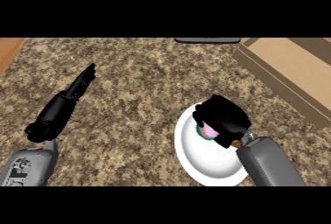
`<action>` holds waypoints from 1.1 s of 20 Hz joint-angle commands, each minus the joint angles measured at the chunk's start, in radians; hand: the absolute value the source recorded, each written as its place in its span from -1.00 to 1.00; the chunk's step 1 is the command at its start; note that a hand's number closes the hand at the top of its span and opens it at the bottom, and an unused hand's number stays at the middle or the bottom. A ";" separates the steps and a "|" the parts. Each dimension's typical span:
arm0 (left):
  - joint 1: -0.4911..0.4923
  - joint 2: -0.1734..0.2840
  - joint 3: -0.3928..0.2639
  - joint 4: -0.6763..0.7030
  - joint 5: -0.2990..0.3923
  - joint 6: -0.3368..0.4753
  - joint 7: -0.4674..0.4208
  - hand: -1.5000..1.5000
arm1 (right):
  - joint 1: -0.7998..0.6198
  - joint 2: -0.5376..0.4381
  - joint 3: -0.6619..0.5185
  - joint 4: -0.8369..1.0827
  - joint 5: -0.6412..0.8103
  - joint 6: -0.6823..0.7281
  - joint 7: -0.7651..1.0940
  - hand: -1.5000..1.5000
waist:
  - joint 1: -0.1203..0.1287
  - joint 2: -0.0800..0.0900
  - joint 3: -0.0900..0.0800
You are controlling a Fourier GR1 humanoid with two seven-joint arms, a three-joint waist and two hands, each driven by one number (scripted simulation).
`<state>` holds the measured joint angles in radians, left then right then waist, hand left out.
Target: Pick the cupcake from the plate and place it in the cardboard box
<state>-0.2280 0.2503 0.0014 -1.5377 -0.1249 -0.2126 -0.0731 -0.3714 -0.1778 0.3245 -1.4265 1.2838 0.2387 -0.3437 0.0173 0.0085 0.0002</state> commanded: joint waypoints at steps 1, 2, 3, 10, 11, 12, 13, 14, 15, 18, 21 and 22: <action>-0.018 0.010 -0.002 -0.020 0.006 -0.017 -0.008 0.00 | -0.131 0.089 -0.234 0.182 -0.086 0.021 0.159 1.00 | 0.044 0.019 0.002; 0.001 -0.014 -0.026 -0.006 -0.012 -0.003 -0.007 0.00 | -0.195 0.107 -0.263 0.199 -0.087 0.012 0.194 1.00 | 0.030 0.009 0.001; -0.026 0.002 -0.001 0.009 0.011 -0.020 -0.001 0.00 | -0.265 0.128 -0.270 0.258 -0.067 -0.008 0.226 1.00 | 0.031 0.009 0.000; 0.010 -0.017 -0.017 -0.026 -0.021 -0.002 0.023 0.00 | -0.489 0.032 -0.368 0.375 -0.079 -0.103 0.179 1.00 | -0.003 -0.007 0.000; -0.039 0.017 0.030 -0.017 0.023 -0.034 0.062 0.00 | -0.521 0.048 -0.383 0.363 -0.090 -0.095 0.212 1.00 | -0.005 -0.007 0.000; -0.044 0.020 0.038 0.041 0.013 -0.032 0.000 0.00 | -0.516 0.065 -0.398 0.376 -0.074 -0.156 0.255 1.00 | -0.008 -0.005 0.000; -0.064 -0.018 0.005 0.017 -0.012 0.004 0.059 0.00 | -0.563 0.043 -0.451 0.402 -0.095 -0.149 0.284 1.00 | -0.005 -0.004 0.000; -0.016 -0.012 0.009 0.023 -0.014 0.002 0.010 0.00 | -0.595 0.022 -0.485 0.371 -0.103 -0.142 0.329 1.00 | -0.005 -0.006 0.000; -0.042 -0.010 0.013 -0.005 0.001 -0.006 0.046 0.00 | -0.578 0.041 -0.516 0.366 -0.113 -0.179 0.374 1.00 | -0.007 -0.007 0.000; 0.042 0.012 0.018 -0.020 0.008 -0.034 -0.028 0.00 | -0.624 0.014 -0.610 0.387 -0.152 -0.199 0.461 1.00 | 0.005 -0.007 0.000; -0.022 -0.010 0.016 0.021 -0.002 -0.014 0.017 0.00 | -0.644 -0.060 -0.673 0.447 -0.162 -0.256 0.465 1.00 | -0.005 -0.002 0.000; 0.011 -0.013 -0.003 -0.030 -0.023 -0.004 0.022 0.00 | -0.670 -0.080 -0.681 0.483 -0.153 -0.239 0.498 1.00 | 0.002 -0.004 0.000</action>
<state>-0.2352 0.2480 0.0150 -1.5452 -0.1279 -0.2277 -0.0556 -0.9826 -0.1969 -0.2820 -1.0152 1.1416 0.0226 0.0903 0.0146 0.0035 0.0000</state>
